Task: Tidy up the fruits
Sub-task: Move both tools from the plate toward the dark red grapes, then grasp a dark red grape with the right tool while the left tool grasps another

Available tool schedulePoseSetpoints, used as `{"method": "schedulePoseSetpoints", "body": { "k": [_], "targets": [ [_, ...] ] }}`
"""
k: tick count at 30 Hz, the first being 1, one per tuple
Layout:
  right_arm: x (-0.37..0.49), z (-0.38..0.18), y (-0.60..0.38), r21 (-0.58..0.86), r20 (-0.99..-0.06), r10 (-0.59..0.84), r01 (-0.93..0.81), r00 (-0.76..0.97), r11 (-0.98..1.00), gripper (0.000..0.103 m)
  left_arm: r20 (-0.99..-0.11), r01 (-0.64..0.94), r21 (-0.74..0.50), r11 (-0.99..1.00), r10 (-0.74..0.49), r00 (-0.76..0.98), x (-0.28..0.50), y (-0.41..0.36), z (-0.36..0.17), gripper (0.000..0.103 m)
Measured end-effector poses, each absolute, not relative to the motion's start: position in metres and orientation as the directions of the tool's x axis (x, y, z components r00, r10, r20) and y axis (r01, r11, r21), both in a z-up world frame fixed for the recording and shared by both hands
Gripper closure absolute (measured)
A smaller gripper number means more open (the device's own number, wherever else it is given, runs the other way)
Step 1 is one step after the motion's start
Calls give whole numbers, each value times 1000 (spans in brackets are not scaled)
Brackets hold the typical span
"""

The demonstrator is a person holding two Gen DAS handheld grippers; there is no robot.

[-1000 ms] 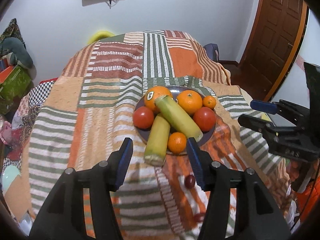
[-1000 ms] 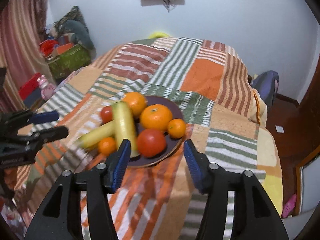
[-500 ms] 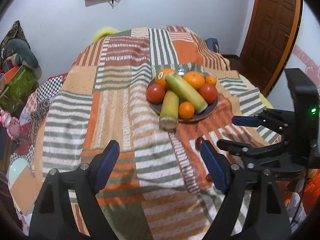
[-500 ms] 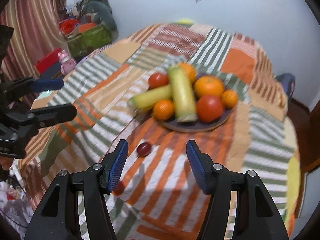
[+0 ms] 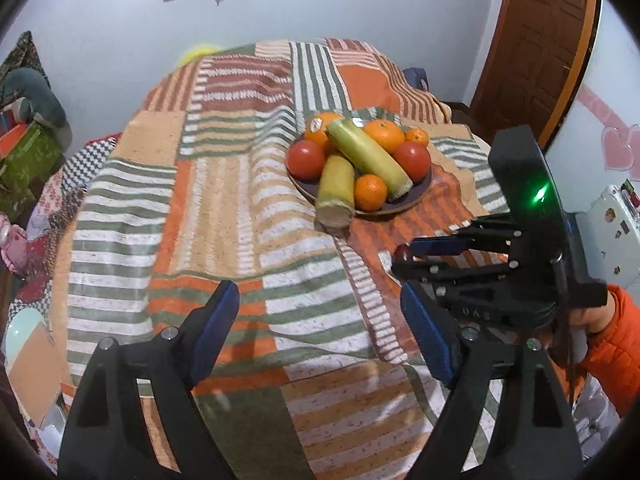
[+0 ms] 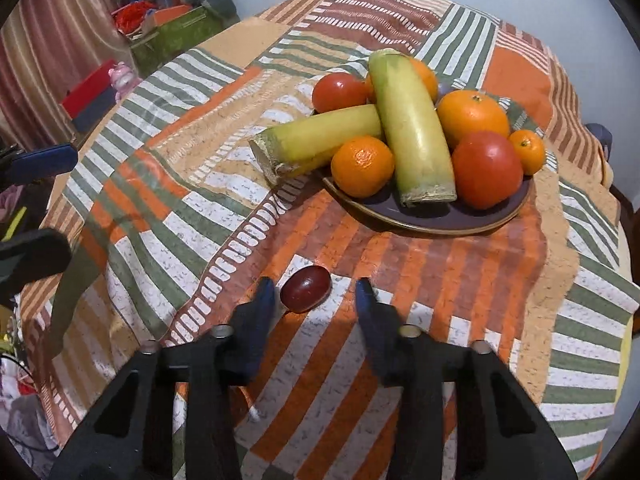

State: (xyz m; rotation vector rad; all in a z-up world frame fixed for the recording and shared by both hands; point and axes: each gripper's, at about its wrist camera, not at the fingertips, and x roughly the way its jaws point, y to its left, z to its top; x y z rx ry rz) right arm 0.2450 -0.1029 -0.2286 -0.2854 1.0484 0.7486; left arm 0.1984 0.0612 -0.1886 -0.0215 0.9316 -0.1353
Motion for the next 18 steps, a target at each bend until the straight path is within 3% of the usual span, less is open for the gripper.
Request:
{"method": "schedulePoseSetpoints", "body": {
  "k": [11, 15, 18],
  "targets": [
    [216, -188, -158, 106, -815, 426, -623, 392, 775, 80, -836, 171, -115, 979, -188, 515, 195, 13, -206, 21],
    [204, -176, -185, 111, -796, 426, -587, 431, 802, 80, -857, 197, -120, 973, -202, 474, 196, -6, -218, 41],
    [198, -171, -201, 114, -786, 424, -568, 451, 815, 80, -869, 204, -123, 971, -204, 450, 196, -15, -227, 49]
  ]
}}
